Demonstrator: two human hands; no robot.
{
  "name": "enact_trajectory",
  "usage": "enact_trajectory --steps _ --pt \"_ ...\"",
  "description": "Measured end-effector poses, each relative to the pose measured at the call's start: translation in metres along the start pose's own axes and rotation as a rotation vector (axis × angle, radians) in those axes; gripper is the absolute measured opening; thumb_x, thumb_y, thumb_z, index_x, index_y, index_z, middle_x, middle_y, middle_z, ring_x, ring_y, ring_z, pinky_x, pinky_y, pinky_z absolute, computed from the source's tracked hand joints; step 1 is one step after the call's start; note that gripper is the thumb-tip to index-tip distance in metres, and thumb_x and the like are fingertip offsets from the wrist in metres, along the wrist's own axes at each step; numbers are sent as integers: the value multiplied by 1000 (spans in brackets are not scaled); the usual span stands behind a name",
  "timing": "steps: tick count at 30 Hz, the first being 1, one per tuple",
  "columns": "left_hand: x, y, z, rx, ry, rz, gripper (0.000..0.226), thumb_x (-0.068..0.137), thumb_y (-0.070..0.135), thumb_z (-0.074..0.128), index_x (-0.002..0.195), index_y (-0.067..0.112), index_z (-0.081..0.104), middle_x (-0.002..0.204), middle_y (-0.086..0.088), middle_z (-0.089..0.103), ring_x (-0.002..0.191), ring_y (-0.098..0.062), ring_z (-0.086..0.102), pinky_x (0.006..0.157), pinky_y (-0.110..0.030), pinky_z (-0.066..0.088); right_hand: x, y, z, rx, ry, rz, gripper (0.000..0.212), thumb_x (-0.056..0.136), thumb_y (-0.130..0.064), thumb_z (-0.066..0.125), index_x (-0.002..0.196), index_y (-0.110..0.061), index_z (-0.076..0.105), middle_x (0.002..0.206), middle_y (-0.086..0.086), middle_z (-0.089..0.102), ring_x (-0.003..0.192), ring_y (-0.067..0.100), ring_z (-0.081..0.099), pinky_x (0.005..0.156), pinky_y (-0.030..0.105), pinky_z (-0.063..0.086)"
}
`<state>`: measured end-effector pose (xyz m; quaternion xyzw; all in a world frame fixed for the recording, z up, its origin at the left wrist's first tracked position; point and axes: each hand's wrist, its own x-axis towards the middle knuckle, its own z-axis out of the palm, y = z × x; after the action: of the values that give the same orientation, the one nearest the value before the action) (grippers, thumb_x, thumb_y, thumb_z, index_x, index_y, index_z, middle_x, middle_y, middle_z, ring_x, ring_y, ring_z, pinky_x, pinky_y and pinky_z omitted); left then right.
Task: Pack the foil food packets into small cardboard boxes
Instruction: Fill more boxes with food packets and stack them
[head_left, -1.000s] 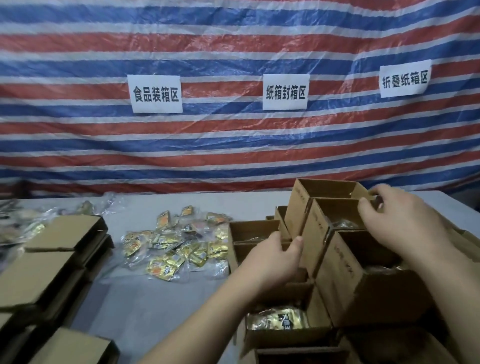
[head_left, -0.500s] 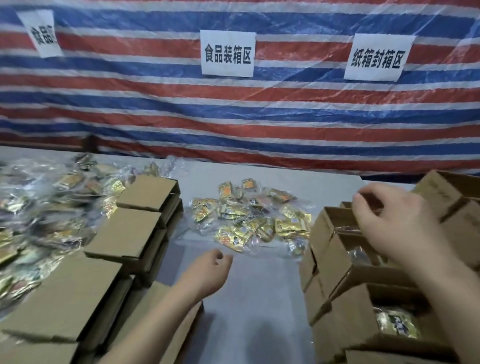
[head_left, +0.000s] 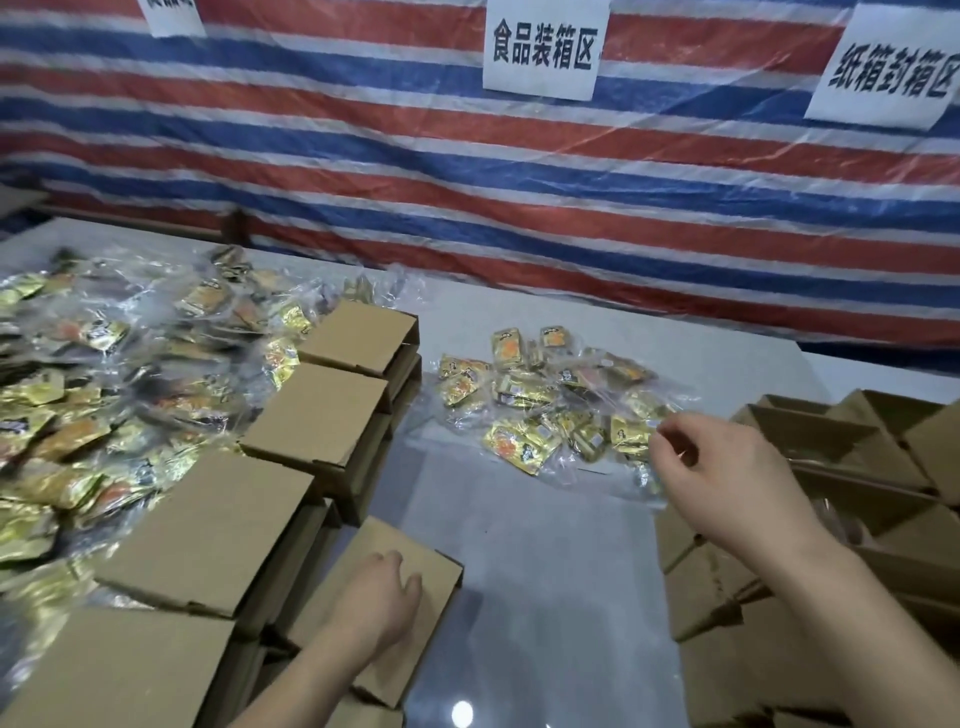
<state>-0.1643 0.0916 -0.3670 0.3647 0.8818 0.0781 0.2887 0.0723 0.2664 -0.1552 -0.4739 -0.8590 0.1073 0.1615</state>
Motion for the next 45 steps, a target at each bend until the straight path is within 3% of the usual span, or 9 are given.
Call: enact_trajectory --steps 3,11,19,22,25,29,31,39,45 --pt "0 1 25 61 20 23 44 98 40 35 133 14 42 136 -10 47 125 -28 45 103 -37 38 -2 8 24 1 -84 7 19 94 -30 52 82 -21 64 75 -8 60 71 10 55 57 29 38" --pt "12 11 72 296 -31 -57 99 84 61 54 155 20 -2 162 -12 -4 148 -36 0 114 -56 17 -4 37 83 9 -255 34 18 95 -31 51 87 -21 63 78 -6 63 70 12 58 63 31 46" --pt "10 17 80 479 33 -18 78 96 14 42 154 11 -11 162 -17 -6 149 -38 1 116 -54 20 -15 51 124 14 -373 17 19 95 -34 48 92 -24 64 88 -6 66 83 16 60 73 33 50" --pt "13 30 64 422 74 64 72 96 8 38 155 15 -3 162 -13 9 147 -34 18 114 -45 29 -13 53 131 41 -415 29 20 95 -36 46 99 -25 64 93 -8 66 85 15 61 74 33 52" --pt "15 47 40 321 105 157 57 92 8 43 144 27 27 136 -7 51 117 -31 56 88 -40 48 -9 52 136 70 -438 -9 34 96 -35 47 126 -25 58 118 -5 63 103 14 60 85 29 48" --pt "21 86 23 265 84 332 11 97 26 45 107 24 48 106 -6 64 98 -33 62 72 -38 44 -8 49 145 103 -478 -78 59 93 -27 50 150 -23 35 149 -3 41 135 18 42 110 33 37" --pt "26 109 26 245 46 424 18 101 32 41 108 22 53 107 -9 64 101 -33 61 76 -37 45 -10 53 152 73 -505 -68 67 90 -25 50 153 -23 28 151 -1 34 136 23 40 112 35 36" --pt "51 154 55 308 -93 552 33 100 41 43 114 19 62 118 -9 65 111 -28 57 85 -33 44 -22 95 190 -253 -562 8 24 102 -20 35 122 -19 50 126 5 54 114 28 56 90 38 45" --pt "86 156 50 -47 -110 512 36 101 45 40 102 17 62 101 -6 66 97 -25 60 80 -32 44 -24 119 205 -130 -526 140 21 100 -31 38 115 -27 53 115 -3 59 103 17 59 91 36 49"
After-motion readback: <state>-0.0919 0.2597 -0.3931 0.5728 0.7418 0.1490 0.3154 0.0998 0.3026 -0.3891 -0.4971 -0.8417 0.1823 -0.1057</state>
